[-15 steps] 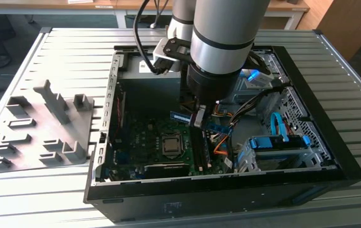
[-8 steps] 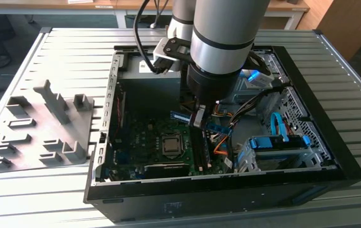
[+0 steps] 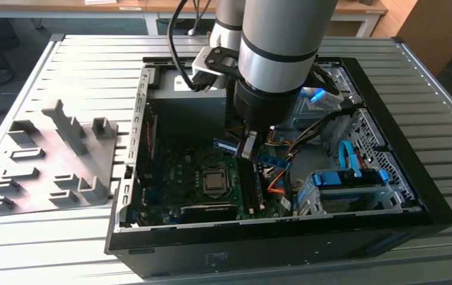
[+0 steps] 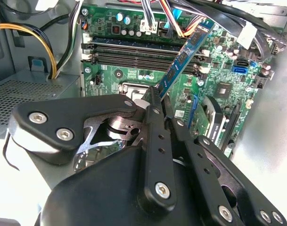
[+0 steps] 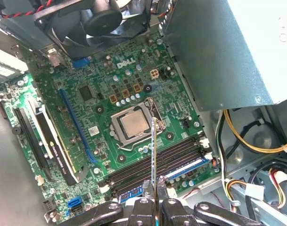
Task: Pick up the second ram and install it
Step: 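Insert the second ram into the second slot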
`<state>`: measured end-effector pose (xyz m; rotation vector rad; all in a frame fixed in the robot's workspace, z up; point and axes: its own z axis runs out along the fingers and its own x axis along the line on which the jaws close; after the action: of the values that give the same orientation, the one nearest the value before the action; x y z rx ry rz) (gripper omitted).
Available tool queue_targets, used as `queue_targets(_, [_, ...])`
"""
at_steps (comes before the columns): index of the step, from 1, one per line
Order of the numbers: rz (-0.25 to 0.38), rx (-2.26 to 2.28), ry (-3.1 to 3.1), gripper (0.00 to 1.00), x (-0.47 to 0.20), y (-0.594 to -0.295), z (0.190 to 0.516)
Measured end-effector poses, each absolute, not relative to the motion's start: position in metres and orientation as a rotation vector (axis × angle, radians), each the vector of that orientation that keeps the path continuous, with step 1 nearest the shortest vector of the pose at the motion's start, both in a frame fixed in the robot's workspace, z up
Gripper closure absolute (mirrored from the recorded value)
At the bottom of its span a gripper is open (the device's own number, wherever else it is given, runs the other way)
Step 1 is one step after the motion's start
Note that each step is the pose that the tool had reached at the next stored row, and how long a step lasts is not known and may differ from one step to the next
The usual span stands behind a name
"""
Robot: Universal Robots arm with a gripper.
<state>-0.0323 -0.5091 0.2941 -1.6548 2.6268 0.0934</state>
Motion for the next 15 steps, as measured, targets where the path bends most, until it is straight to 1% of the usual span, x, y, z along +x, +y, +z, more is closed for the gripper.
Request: queue_targets(15, [0.092, -1.610, 2.654, 0.86, -0.0323, -0.5091, 0.2940])
